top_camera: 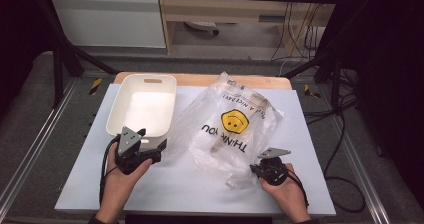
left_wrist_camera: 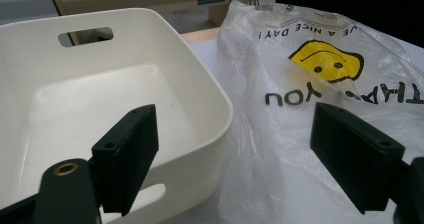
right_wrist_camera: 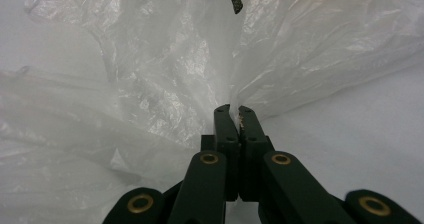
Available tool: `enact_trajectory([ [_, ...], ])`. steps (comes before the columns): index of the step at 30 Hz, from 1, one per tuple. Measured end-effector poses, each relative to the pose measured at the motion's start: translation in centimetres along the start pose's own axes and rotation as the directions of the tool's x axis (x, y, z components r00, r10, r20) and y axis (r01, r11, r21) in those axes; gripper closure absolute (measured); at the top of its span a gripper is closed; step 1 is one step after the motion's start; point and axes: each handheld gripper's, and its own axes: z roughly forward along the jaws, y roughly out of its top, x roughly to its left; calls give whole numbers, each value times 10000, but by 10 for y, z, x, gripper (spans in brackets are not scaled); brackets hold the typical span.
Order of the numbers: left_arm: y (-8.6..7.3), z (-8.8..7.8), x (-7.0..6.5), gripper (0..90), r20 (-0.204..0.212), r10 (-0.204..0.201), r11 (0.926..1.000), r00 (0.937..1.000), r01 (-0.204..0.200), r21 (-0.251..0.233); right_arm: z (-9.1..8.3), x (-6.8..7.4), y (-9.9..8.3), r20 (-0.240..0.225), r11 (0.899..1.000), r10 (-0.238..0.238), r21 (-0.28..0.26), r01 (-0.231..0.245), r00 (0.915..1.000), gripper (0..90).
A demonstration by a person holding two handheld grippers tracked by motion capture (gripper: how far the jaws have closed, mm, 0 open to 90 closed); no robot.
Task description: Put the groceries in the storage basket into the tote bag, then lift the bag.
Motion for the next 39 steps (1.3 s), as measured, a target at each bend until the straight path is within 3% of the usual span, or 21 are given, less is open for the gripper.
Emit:
enact_trajectory([
  [8,1,0,-6,193,133,151,9999,9998,-152,30,-12,-13,-6,96,9998,199,42,-199,9998,900],
  [15,2,1,-12,192,268,239,9997,9994,-241,46,-17,-23,-10,157,9998,-79,157,77,9998,900],
  [19,2,2,-16,192,330,278,9996,9991,-280,62,-20,-31,-13,321,9998,-14,205,7,9995,900],
  [26,1,2,-22,192,439,390,9992,9983,-395,116,-31,-51,-21,799,9982,590,30,-594,9951,900],
  [32,-2,4,-34,193,649,503,9983,9966,-521,256,-35,-65,-26,1247,9962,866,-35,-868,9884,900],
  [39,-8,13,-54,189,1107,798,9947,9906,-864,560,-33,-69,-26,1378,9957,907,54,-923,9863,900],
])
